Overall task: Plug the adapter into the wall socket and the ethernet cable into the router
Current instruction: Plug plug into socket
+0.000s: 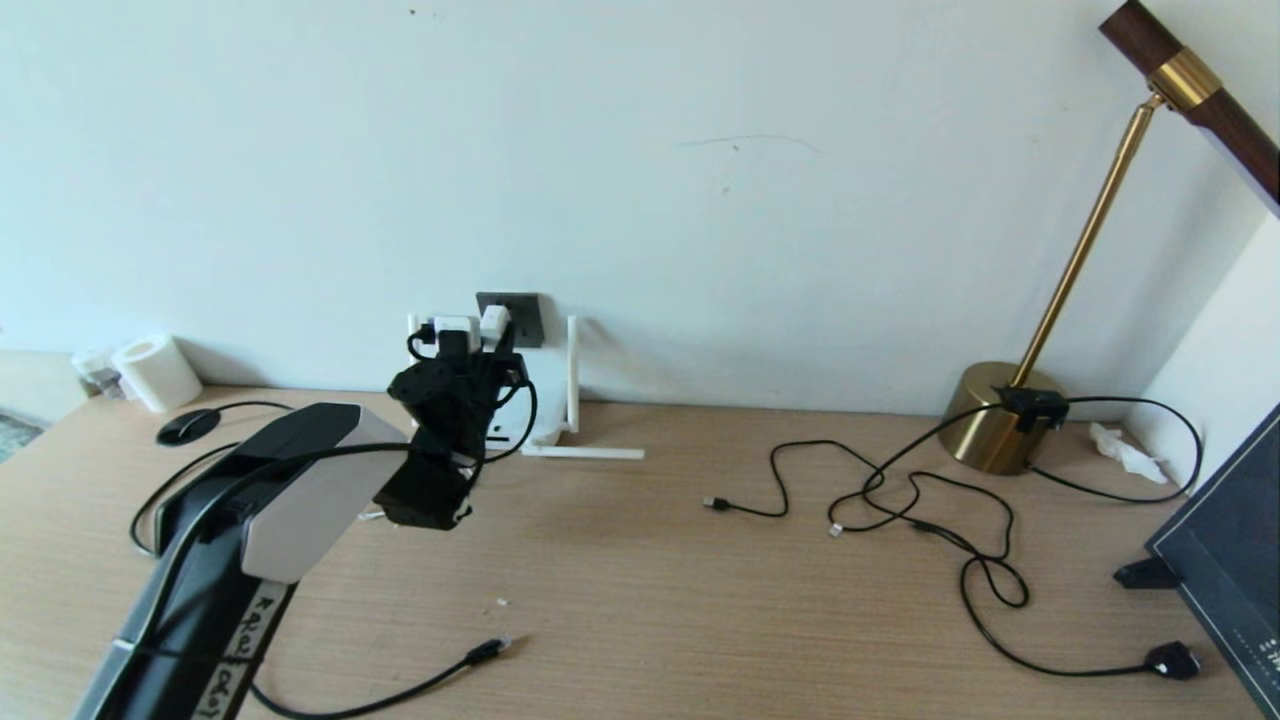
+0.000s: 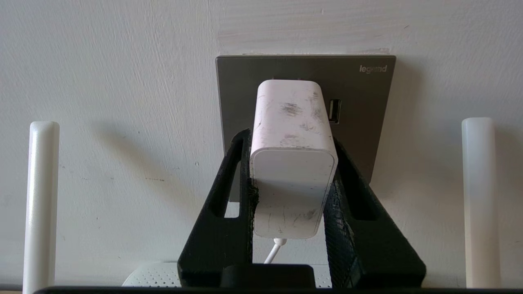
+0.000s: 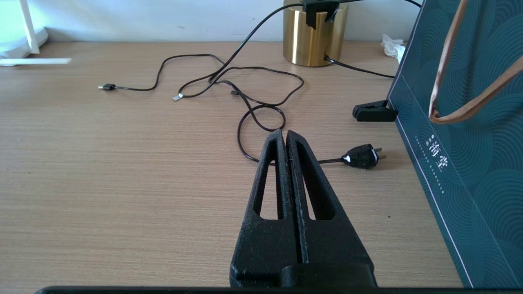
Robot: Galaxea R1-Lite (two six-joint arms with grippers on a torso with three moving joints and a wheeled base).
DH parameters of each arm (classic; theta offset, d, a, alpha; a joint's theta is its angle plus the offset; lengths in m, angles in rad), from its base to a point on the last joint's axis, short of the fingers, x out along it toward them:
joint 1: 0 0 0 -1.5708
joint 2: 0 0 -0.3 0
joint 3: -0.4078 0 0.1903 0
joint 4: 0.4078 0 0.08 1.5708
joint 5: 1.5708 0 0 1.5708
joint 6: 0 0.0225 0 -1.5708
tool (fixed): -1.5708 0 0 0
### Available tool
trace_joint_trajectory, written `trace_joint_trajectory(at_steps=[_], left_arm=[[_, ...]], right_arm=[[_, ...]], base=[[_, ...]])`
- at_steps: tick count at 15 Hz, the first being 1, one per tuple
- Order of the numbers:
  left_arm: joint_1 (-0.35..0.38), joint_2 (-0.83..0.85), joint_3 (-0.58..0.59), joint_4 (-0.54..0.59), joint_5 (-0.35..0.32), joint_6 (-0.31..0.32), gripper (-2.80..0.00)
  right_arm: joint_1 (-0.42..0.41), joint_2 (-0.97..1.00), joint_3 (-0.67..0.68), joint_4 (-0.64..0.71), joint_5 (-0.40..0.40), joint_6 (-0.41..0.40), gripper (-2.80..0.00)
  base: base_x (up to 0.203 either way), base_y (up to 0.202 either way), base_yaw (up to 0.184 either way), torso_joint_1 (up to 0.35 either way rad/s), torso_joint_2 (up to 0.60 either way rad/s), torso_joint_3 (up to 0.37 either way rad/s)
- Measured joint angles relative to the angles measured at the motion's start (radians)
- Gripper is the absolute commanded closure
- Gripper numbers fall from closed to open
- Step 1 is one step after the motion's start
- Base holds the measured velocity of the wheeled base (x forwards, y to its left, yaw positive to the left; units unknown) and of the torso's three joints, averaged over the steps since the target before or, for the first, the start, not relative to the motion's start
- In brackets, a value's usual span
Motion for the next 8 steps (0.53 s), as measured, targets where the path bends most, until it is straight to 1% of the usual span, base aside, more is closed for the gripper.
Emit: trace_joint_trajectory(at_steps=[8], left_arm=[[0.0, 0.0, -0.021, 0.02, 0.001, 0.0, 0.0]], right_arm=[[0.0, 0.0, 0.0, 0.0, 0.0, 0.0, 0.0]], base=[[0.0, 0.0, 0.0, 0.0, 0.0, 0.0]])
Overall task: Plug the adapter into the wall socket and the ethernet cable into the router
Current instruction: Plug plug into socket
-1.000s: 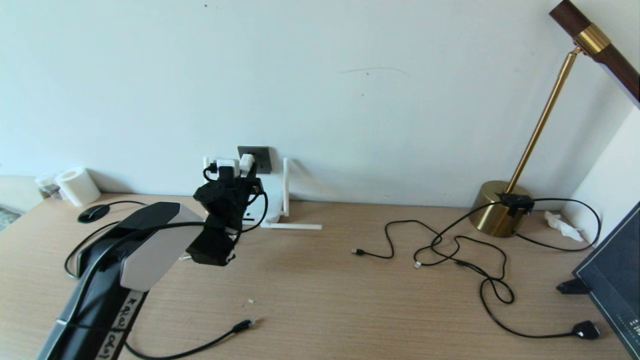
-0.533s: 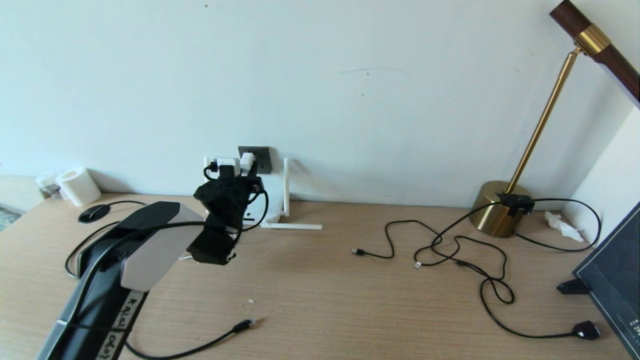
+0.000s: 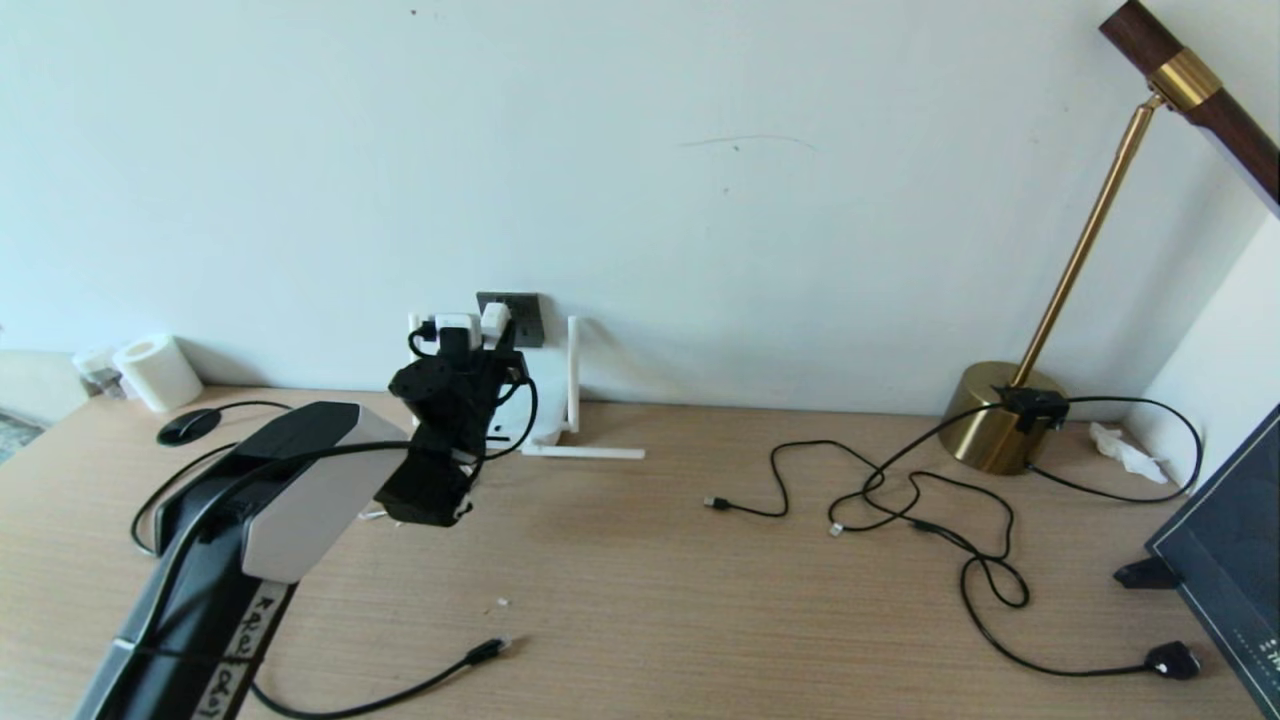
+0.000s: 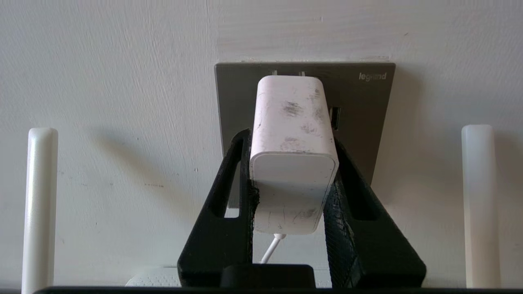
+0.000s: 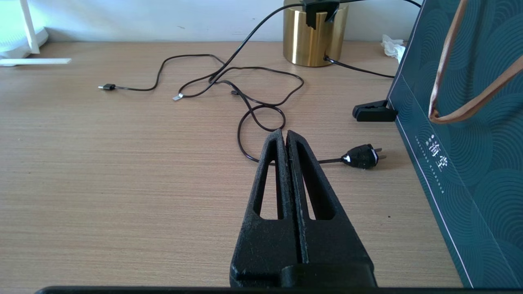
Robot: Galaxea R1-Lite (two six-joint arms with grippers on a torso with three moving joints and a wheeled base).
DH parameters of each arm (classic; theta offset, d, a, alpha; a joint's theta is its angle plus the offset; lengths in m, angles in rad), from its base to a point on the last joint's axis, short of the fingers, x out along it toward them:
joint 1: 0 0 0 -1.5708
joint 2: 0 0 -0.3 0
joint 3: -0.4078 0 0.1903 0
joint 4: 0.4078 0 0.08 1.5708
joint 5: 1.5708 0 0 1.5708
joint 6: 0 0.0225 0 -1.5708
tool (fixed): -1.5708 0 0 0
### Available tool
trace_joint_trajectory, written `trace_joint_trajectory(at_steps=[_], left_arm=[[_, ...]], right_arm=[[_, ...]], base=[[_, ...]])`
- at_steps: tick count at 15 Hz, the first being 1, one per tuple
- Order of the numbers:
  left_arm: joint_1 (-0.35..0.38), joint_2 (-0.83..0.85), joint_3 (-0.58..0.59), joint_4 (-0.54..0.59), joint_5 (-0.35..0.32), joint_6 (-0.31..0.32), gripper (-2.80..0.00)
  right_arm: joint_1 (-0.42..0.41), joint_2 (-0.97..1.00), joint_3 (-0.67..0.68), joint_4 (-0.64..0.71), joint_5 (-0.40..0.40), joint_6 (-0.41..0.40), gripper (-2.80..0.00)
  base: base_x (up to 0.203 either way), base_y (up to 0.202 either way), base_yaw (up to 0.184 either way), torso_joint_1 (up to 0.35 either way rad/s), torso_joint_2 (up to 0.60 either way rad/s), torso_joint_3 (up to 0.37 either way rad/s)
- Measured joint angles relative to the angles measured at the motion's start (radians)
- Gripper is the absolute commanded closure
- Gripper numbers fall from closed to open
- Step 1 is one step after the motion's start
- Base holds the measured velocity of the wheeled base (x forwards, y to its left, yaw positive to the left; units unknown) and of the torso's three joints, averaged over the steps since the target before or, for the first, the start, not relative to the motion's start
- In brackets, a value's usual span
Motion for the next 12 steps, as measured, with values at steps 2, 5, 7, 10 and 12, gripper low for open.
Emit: trace_joint_trajectory(at_steps=[2, 5, 7, 10, 12], left_arm=[[-0.001, 0.0, -0.009, 0.007, 0.001, 0.0, 0.0], [-0.002, 0.0, -0.01, 0.008, 0.003, 0.0, 0.0], [-0.001, 0.0, 0.002, 0.004, 0.003, 0.0, 0.0], [-0.001, -0.006, 0.046, -0.009, 0.003, -0.002, 0.0], [-0.001, -0.01, 0.058, -0.02, 0.004, -0.002, 0.0]], right_arm=[[0.0, 0.0, 0.0, 0.0, 0.0, 0.0, 0.0], [0.0, 0.0, 0.0, 0.0, 0.0, 0.0, 0.0], [0.0, 0.0, 0.0, 0.0, 0.0, 0.0, 0.0], [0.0, 0.0, 0.0, 0.0, 0.0, 0.0, 0.0], [0.0, 0.0, 0.0, 0.0, 0.0, 0.0, 0.0]], base=[[0.0, 0.0, 0.0, 0.0, 0.0, 0.0], [0.0, 0.0, 0.0, 0.0, 0.0, 0.0], [0.0, 0.0, 0.0, 0.0, 0.0, 0.0], [0.0, 0.0, 0.0, 0.0, 0.0, 0.0], [0.0, 0.0, 0.0, 0.0, 0.0, 0.0]])
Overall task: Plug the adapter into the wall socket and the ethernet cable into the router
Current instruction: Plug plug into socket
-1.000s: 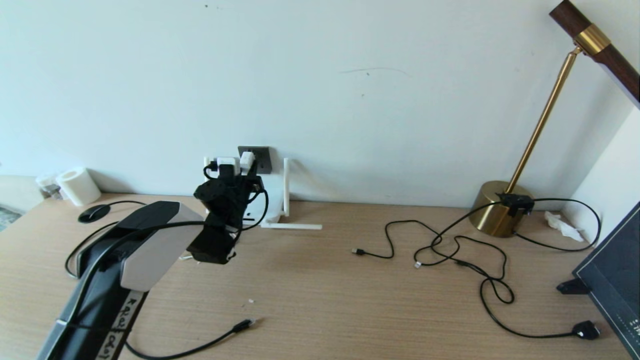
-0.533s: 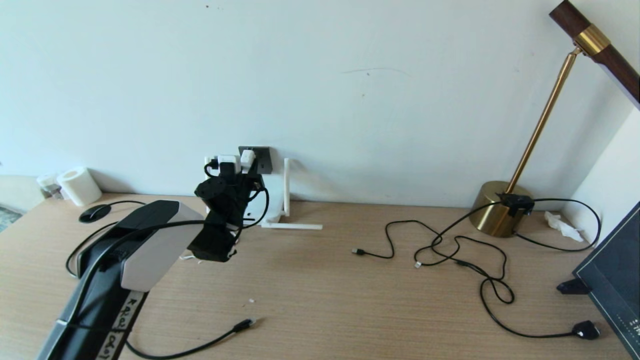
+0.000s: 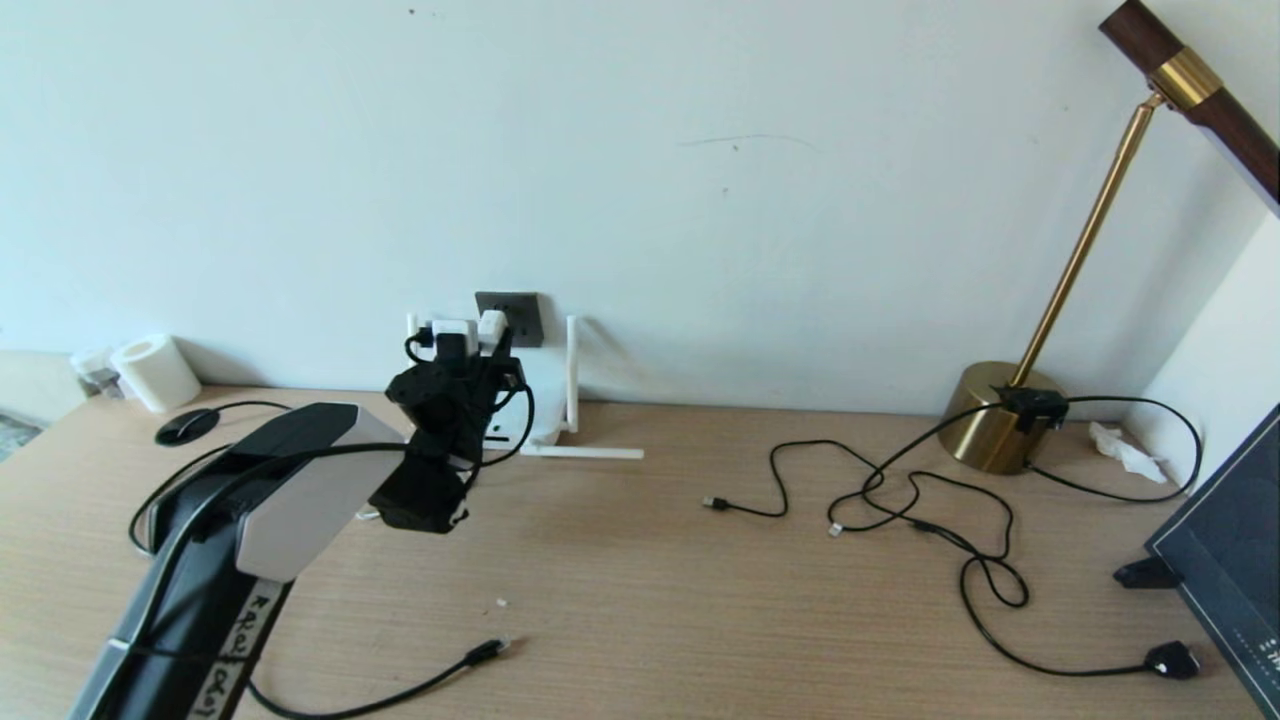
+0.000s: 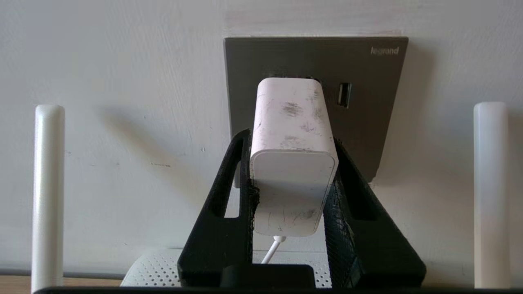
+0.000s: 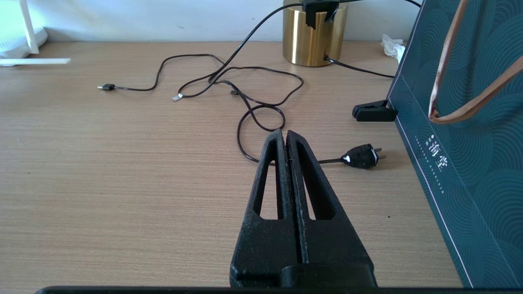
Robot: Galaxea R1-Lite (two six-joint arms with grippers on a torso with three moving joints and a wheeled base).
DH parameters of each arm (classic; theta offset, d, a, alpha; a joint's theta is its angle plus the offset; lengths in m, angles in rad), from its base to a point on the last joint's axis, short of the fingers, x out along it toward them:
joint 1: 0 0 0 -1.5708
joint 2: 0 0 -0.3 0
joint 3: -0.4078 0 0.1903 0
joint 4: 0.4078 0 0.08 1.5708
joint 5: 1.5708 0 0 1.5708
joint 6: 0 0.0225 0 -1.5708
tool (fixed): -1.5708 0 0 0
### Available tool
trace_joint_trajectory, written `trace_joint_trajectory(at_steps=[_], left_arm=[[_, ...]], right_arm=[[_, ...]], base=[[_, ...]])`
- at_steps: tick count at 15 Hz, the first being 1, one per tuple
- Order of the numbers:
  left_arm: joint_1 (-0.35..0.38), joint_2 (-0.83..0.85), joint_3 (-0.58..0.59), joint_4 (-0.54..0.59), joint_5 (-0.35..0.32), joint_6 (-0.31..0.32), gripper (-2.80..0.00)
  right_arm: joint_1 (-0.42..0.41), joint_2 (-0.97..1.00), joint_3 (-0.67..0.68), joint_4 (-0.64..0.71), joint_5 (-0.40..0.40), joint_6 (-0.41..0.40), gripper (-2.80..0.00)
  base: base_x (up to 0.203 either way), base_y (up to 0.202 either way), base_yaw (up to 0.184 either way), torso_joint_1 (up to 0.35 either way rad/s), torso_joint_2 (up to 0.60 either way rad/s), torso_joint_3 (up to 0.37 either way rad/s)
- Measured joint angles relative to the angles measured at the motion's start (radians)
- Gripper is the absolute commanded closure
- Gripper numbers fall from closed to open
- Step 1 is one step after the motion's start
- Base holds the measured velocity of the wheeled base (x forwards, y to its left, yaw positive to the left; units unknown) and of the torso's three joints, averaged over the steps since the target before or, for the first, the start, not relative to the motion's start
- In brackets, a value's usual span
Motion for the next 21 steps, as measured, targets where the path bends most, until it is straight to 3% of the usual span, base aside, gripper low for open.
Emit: trace_joint_trajectory(at_steps=[21], left_arm=[[0.0, 0.009, -0.059, 0.052, -0.004, 0.0, 0.0]], right_arm=[[0.0, 0.0, 0.0, 0.0, 0.0, 0.0, 0.0]], base=[[0.0, 0.0, 0.0, 0.0, 0.0, 0.0]])
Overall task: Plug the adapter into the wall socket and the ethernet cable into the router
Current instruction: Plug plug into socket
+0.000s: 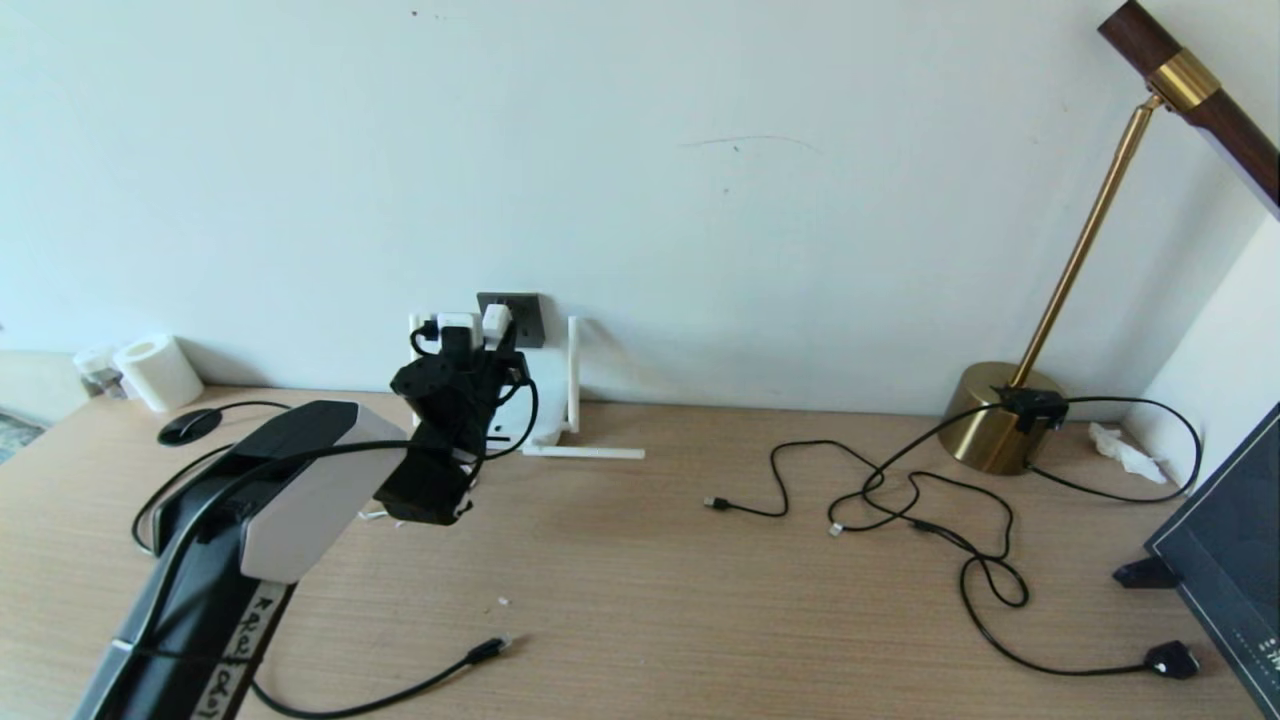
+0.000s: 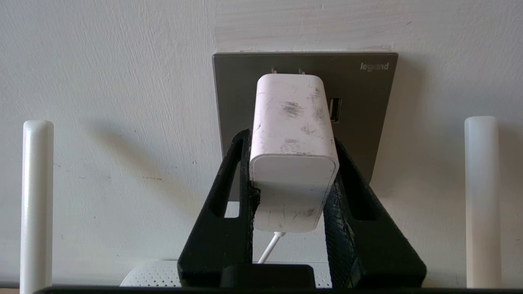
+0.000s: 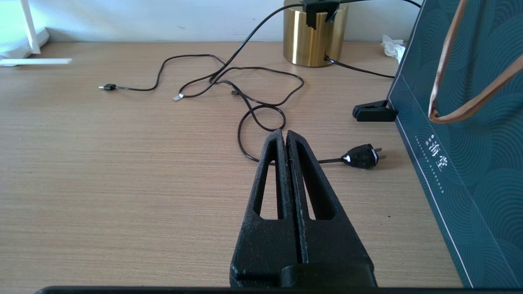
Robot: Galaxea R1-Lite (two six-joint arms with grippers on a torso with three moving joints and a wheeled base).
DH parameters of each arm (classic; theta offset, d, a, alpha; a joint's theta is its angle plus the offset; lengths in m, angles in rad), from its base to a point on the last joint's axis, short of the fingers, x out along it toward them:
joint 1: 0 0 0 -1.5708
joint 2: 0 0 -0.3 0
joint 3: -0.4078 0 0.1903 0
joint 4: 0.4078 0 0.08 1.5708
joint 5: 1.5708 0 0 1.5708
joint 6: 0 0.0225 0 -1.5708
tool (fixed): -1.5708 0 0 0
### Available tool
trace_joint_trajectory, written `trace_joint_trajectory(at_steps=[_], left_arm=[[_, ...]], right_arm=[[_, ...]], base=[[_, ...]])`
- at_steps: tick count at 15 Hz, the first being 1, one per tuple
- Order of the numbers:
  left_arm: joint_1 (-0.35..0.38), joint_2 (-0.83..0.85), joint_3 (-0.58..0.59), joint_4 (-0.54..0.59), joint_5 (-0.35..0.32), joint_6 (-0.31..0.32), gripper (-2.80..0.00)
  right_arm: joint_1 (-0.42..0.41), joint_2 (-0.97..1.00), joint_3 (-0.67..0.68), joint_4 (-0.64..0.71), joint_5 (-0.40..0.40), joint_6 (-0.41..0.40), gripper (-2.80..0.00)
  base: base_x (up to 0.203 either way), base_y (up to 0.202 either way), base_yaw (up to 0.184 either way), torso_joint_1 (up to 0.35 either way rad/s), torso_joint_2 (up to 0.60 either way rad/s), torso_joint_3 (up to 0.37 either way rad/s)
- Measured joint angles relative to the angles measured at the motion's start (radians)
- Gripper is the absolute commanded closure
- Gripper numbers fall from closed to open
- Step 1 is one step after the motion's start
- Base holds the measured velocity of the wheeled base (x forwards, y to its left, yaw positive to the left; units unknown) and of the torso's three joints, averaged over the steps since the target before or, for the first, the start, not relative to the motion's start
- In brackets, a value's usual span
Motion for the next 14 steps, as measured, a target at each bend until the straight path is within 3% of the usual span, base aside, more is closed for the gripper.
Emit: trace_joint_trajectory(at_steps=[14], left_arm=[[0.001, -0.001, 0.014, 0.004, -0.001, 0.0, 0.0]], right_arm=[[0.0, 0.0, 0.0, 0.0, 0.0, 0.0, 0.0]], base=[[0.0, 0.0, 0.0, 0.0, 0.0, 0.0]])
